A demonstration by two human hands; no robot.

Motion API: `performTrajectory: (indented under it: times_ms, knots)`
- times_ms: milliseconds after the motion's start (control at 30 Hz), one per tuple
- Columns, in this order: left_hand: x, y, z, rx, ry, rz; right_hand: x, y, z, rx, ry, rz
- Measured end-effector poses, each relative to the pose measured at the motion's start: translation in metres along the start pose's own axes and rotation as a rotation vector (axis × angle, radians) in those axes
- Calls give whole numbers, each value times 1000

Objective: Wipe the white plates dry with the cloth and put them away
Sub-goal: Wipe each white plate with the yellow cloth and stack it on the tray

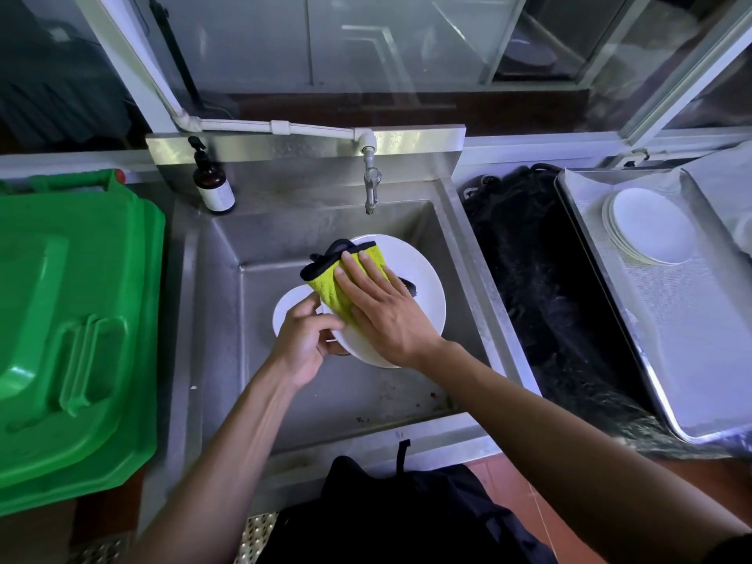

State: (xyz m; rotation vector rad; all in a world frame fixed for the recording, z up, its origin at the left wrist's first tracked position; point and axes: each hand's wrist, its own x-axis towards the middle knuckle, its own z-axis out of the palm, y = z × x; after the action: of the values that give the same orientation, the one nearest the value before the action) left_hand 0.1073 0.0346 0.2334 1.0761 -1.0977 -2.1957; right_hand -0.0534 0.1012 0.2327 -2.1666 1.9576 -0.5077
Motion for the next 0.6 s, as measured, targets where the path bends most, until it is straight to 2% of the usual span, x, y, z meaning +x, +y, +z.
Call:
performTrajectory:
  times_ms: [133,333,600]
  knots:
    - [-1,1,3,19,17,3,4,4,-2,22,27,42]
    - [-2,1,12,8,112,46,11,10,-1,90,128,399]
    - [0,-3,25,-123,199,97,-9,-3,12,163,171,581]
